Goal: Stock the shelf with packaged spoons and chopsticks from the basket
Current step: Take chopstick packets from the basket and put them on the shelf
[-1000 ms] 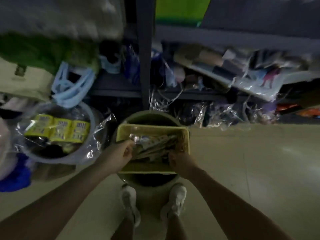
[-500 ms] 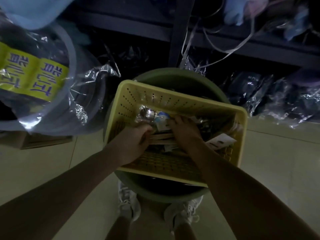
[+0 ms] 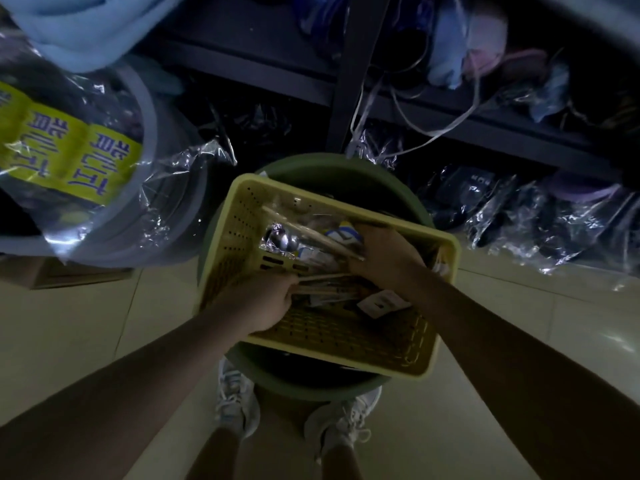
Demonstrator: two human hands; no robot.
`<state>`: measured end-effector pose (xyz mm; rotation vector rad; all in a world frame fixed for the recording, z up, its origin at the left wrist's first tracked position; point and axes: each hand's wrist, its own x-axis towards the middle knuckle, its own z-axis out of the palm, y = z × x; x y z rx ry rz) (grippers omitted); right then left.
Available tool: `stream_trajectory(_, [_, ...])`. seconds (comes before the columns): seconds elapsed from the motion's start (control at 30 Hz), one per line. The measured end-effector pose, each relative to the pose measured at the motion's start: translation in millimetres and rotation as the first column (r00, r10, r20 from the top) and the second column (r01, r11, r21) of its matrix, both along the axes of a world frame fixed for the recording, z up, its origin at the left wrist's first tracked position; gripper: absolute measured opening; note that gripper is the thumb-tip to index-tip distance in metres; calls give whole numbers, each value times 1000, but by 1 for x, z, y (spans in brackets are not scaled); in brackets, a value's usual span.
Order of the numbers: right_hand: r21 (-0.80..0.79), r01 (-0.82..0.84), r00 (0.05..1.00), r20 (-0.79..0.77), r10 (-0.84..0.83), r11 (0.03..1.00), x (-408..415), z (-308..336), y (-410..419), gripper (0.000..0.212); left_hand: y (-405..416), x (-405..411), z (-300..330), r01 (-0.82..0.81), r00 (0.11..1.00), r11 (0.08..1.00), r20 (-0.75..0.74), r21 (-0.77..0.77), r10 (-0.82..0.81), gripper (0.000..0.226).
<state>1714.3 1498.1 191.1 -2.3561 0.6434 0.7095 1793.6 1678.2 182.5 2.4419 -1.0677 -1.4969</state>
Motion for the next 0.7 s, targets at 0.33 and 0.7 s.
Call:
stream_trajectory(0.33, [159, 247, 961, 84, -262, 956, -10, 1, 4, 31, -23, -6, -61, 272, 936, 928, 152, 255, -316, 47])
stream_trajectory(0.7, [390, 576, 722, 170, -671, 718, -26, 87, 7, 4, 6, 5, 55, 200, 966, 979, 160, 34, -203, 24])
